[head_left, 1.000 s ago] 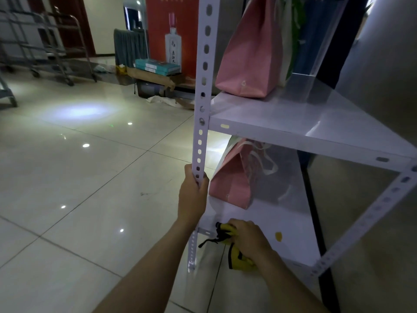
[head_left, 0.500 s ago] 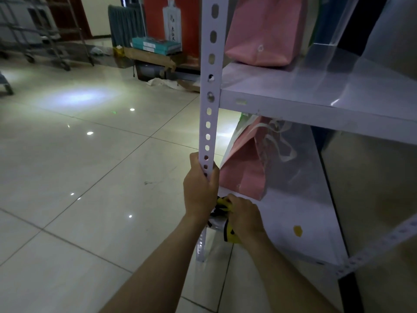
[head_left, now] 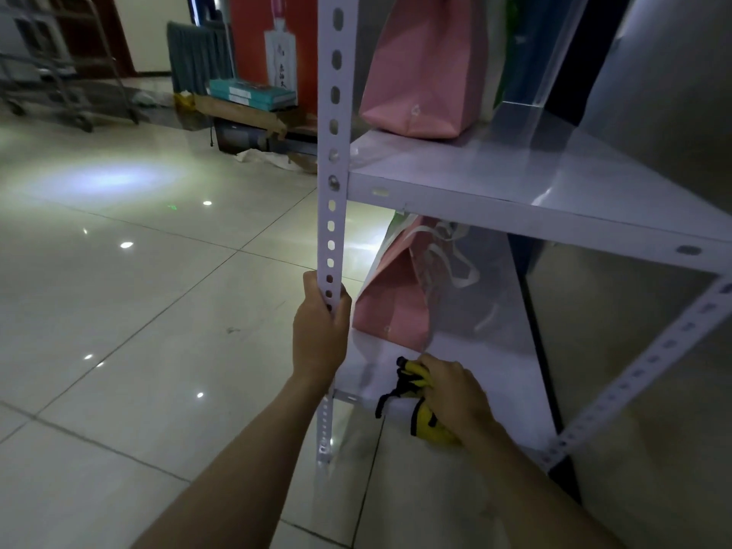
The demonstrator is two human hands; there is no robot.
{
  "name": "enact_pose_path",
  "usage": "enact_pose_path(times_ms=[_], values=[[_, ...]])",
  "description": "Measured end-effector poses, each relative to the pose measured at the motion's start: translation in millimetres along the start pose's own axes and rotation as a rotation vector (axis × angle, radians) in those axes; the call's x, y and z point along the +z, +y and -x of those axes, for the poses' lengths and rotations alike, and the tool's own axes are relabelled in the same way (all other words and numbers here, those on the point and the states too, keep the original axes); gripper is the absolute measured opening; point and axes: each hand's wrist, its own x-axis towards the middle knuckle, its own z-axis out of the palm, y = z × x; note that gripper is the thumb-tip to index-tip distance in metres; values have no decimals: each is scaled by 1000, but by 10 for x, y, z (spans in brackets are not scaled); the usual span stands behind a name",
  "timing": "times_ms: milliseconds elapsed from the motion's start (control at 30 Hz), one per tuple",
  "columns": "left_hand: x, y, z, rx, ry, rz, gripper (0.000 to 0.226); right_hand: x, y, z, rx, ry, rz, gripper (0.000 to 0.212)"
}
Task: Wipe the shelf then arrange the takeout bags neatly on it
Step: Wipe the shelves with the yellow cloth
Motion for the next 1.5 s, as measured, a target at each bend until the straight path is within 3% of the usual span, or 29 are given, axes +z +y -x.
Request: enact_pose_path(times_ms=[233, 367, 533, 633, 867, 1100, 1400, 1500], values=[[-6, 47, 10, -39, -2, 15, 21, -364, 523, 157, 150, 268, 22, 45], [15, 13, 6, -31, 12, -4, 21, -380, 868, 168, 262, 317, -8, 34], [89, -3, 7, -33, 94, -16, 20, -157, 992, 117, 352, 173, -115, 30], [114, 8, 15, -30, 131, -21, 18, -55, 967, 59, 384, 96, -80, 38], [84, 14, 16, -44, 98, 0, 20, -24, 806, 8, 356, 74, -79, 43], [22, -18, 10, -38, 29, 14, 21, 105, 336, -97, 300, 78, -42, 15], [47, -54, 13, -41, 9, 29, 24, 289, -181, -264, 214, 53, -12, 31], [51, -61, 13, -35, 26, 30, 25, 363, -405, -341, 138, 42, -5, 28]])
